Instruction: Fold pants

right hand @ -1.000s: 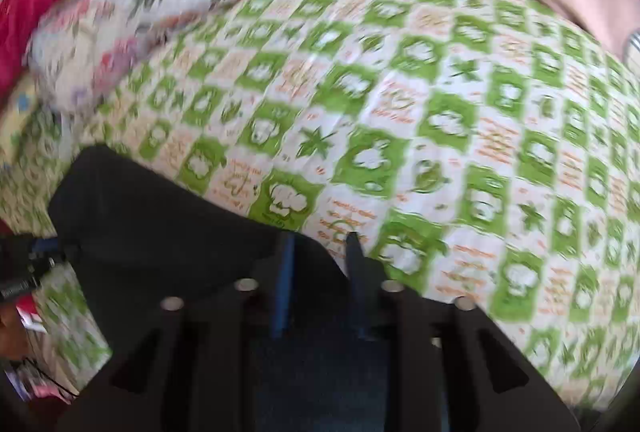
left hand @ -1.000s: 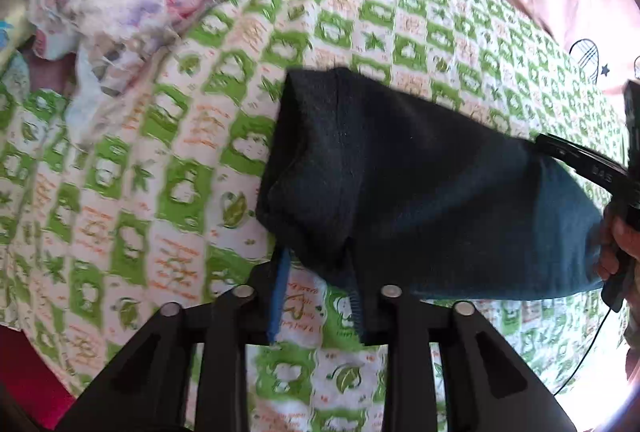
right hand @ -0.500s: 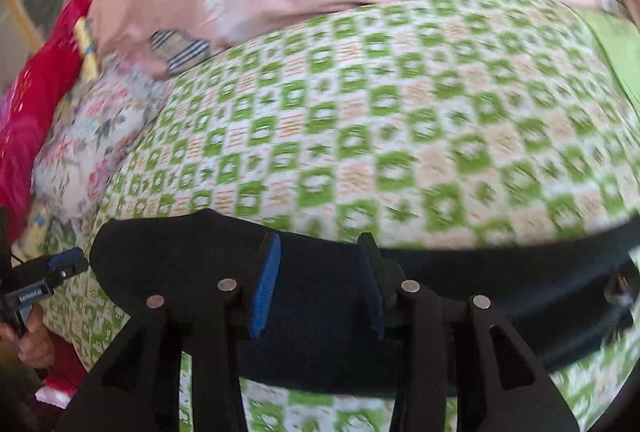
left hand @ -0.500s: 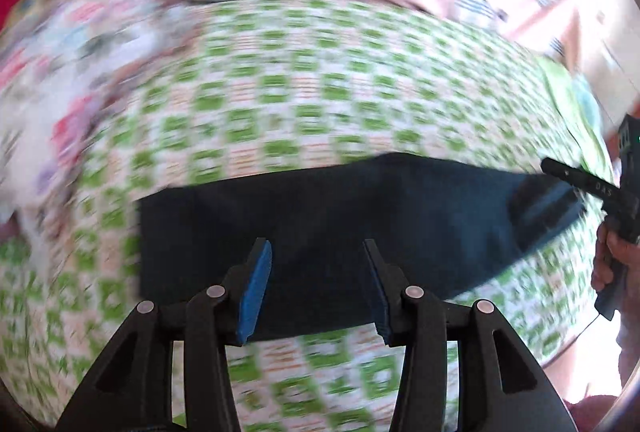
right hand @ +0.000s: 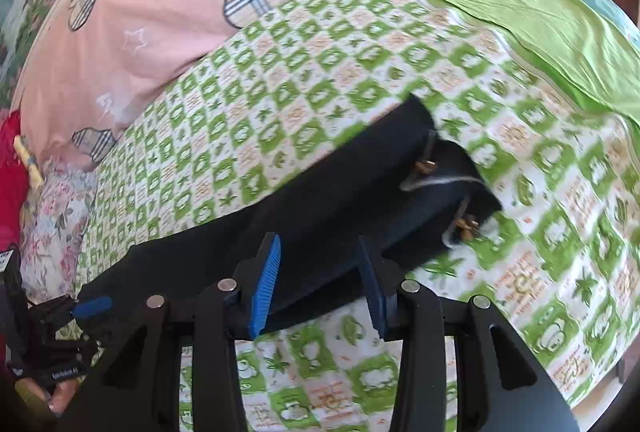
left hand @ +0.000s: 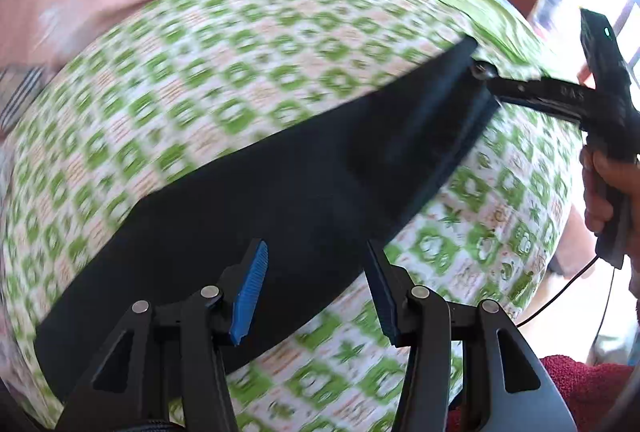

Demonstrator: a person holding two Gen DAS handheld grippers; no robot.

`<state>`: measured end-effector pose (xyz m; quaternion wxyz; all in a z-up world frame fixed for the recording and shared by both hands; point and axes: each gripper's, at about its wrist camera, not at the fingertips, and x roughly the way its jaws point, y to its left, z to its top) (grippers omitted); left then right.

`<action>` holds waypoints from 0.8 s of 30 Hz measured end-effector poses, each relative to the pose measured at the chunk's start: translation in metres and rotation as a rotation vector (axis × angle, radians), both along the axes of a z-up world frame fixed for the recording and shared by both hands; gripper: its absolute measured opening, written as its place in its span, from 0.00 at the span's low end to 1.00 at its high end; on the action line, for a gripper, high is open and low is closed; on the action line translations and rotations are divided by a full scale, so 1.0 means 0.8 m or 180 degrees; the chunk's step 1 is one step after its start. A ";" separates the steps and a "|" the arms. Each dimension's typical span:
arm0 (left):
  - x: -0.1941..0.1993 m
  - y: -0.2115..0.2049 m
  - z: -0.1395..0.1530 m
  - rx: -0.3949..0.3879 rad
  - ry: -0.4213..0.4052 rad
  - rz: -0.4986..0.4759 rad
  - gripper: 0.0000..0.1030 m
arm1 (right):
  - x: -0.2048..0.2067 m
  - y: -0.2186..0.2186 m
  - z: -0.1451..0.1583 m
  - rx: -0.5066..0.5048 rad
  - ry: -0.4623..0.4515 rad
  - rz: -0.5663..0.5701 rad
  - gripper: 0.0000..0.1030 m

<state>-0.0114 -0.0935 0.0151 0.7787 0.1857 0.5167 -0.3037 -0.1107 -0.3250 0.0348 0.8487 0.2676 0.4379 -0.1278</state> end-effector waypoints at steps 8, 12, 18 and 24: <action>0.044 -0.083 0.003 -0.0007 0.0115 -0.0303 0.52 | -0.019 -0.035 -0.025 0.0202 -0.0090 -0.0299 0.40; 0.080 -0.122 0.003 -0.0014 0.0222 -0.0362 0.57 | -0.018 -0.050 -0.033 0.0288 -0.0154 -0.0396 0.40; 0.133 -0.184 -0.014 0.0035 0.0402 -0.0441 0.57 | -0.016 -0.072 -0.042 0.0417 -0.0251 -0.0542 0.40; 0.158 -0.254 -0.035 0.0058 0.0558 -0.0665 0.57 | -0.015 -0.084 -0.053 0.0535 -0.0319 -0.0616 0.40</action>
